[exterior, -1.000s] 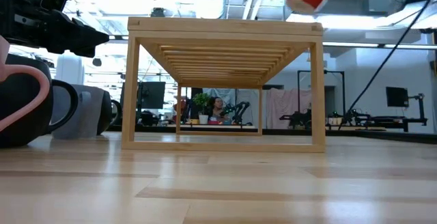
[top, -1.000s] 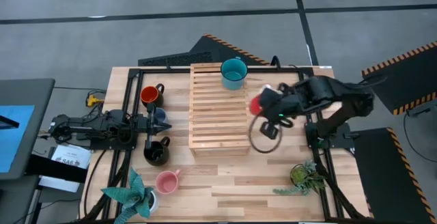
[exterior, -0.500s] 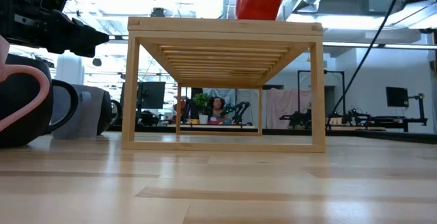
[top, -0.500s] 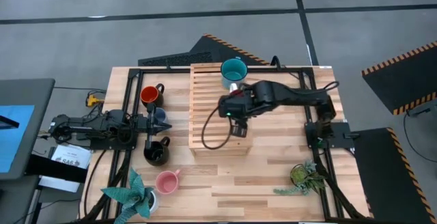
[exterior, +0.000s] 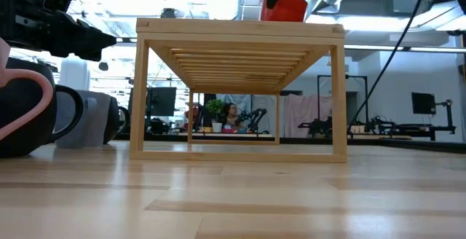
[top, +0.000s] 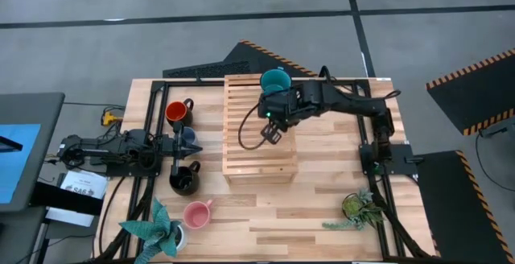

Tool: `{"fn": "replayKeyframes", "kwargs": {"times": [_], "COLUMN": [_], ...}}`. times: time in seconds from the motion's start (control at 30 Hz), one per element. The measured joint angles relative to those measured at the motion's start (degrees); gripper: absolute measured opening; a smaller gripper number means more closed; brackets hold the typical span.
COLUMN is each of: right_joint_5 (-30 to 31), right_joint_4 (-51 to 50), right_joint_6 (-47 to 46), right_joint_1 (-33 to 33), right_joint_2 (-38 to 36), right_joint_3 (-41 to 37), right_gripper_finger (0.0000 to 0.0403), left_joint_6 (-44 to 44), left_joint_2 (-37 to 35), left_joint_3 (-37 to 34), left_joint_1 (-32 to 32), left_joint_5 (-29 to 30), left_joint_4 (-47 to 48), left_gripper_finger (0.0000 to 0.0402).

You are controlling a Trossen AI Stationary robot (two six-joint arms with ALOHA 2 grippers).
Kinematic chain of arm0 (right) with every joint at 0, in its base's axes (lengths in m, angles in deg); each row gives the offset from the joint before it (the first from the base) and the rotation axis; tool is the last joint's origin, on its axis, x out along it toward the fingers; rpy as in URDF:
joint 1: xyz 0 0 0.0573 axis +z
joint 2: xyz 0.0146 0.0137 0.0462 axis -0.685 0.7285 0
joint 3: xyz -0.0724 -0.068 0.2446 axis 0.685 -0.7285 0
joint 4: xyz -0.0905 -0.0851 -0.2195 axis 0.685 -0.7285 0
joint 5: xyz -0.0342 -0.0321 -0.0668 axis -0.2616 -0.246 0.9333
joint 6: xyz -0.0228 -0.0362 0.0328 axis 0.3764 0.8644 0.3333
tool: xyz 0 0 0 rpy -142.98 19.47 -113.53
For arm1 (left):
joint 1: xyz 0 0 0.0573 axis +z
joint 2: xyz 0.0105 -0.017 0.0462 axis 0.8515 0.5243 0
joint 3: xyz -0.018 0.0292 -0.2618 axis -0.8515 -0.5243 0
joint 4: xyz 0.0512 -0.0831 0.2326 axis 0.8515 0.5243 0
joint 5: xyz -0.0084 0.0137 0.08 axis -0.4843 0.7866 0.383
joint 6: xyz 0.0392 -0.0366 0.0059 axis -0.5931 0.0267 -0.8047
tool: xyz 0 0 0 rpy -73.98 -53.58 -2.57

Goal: Place coffee mugs
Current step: Put the red mug on the shelf aligned with the blue mug

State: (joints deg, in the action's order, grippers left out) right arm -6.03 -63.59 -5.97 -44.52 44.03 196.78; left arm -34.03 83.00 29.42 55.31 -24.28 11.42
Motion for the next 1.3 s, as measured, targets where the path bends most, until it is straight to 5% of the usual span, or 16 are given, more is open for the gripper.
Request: {"fn": "replayKeyframes", "kwargs": {"times": [0.53,1.3], "right_joint_5": [-10.0,-9.89], "right_joint_4": [2.36,4.97], "right_joint_6": [-1.81,-0.68], "right_joint_1": [-4.47,-4.32], "right_joint_2": [-0.03,-0.03], "right_joint_3": [0.05,-0.01], "right_gripper_finger": [0.0049,0.0059], "left_joint_6": [0.01,0.01], "left_joint_2": [0.0,0.0], "left_joint_3": [0.0,-0.01], "left_joint_1": [0.0,0.0], "left_joint_5": [0.0,0.0], "left_joint_4": [0.02,0.02], "left_gripper_finger": [0.0,0.0]}}
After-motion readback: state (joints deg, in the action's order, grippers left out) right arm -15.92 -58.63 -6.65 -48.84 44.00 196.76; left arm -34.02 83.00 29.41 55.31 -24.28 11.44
